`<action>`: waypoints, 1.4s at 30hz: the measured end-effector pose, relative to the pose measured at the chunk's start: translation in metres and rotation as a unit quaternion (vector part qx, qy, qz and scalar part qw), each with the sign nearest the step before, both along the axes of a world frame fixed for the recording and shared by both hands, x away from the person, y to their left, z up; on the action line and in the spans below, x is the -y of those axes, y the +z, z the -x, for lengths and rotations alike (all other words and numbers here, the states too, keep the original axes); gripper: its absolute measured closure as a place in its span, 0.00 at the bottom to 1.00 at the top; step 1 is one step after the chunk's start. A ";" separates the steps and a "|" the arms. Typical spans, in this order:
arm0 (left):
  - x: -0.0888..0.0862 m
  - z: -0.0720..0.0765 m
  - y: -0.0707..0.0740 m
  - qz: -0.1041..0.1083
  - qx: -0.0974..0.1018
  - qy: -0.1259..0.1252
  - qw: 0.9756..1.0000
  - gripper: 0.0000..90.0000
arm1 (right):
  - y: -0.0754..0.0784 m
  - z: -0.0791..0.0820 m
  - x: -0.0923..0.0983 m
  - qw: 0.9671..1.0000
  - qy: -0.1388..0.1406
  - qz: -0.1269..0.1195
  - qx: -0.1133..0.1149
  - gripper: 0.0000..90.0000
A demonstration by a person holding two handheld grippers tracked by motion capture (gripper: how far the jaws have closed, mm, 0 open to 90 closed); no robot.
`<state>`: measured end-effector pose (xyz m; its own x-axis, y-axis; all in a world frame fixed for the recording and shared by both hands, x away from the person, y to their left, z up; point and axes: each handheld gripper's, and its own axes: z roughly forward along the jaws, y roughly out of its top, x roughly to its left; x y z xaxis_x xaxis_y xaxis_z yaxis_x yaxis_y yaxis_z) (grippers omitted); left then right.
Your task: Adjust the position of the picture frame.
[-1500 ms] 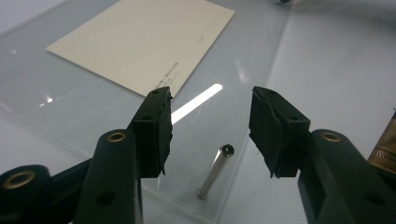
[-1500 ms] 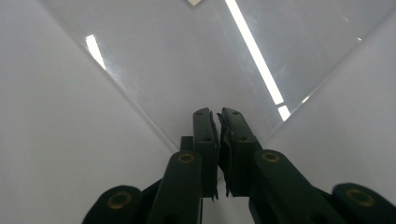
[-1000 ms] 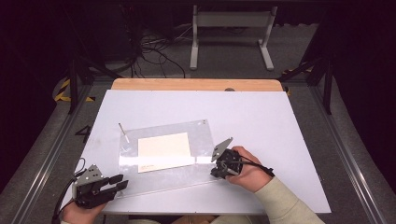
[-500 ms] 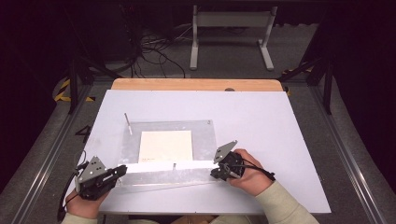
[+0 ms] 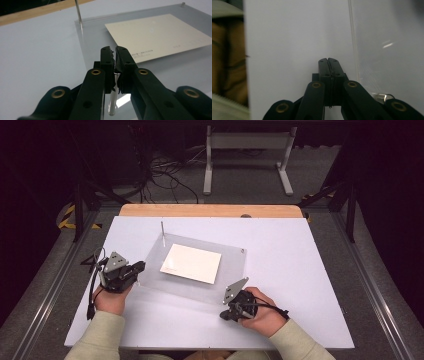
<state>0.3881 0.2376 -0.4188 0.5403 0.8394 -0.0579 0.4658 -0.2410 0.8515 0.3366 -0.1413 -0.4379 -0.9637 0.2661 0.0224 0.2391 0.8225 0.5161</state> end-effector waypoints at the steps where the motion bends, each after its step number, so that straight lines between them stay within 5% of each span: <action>1: 0.000 0.000 0.000 0.000 0.000 0.000 1.000 0.94 | 0.000 0.000 0.000 1.000 0.000 0.000 0.000 1.00; 3: 0.003 -0.009 -0.005 -0.025 -0.001 0.021 0.999 0.94 | 0.000 -0.001 0.000 1.000 0.005 -0.008 -0.009 1.00; 11: -0.002 -0.021 -0.022 -0.025 -0.028 0.028 0.999 0.92 | 0.012 -0.006 0.020 0.997 -0.030 -0.063 0.018 0.95; 14: -0.003 -0.011 -0.014 -0.015 -0.005 0.023 1.000 0.71 | 0.012 -0.010 0.031 0.995 -0.055 -0.074 0.031 0.92; 19: -0.005 0.006 -0.010 -0.018 0.015 0.017 1.000 0.58 | 0.009 -0.012 0.035 0.994 -0.066 -0.079 0.037 0.86; 26: -0.010 0.029 -0.008 0.007 0.018 -0.001 1.000 0.56 | -0.003 -0.015 0.022 0.996 -0.055 -0.066 0.035 0.88; 31: -0.011 0.042 -0.011 0.018 0.005 -0.018 1.000 0.55 | -0.002 -0.013 0.021 0.995 -0.074 -0.064 0.033 0.93; 34: -0.010 0.049 -0.011 0.021 0.001 -0.029 0.999 0.55 | -0.003 -0.005 0.016 0.994 -0.081 -0.069 0.029 0.93; 42: -0.004 0.061 -0.012 0.012 -0.008 -0.057 0.998 0.55 | -0.007 0.032 -0.018 0.995 -0.043 -0.089 0.010 0.92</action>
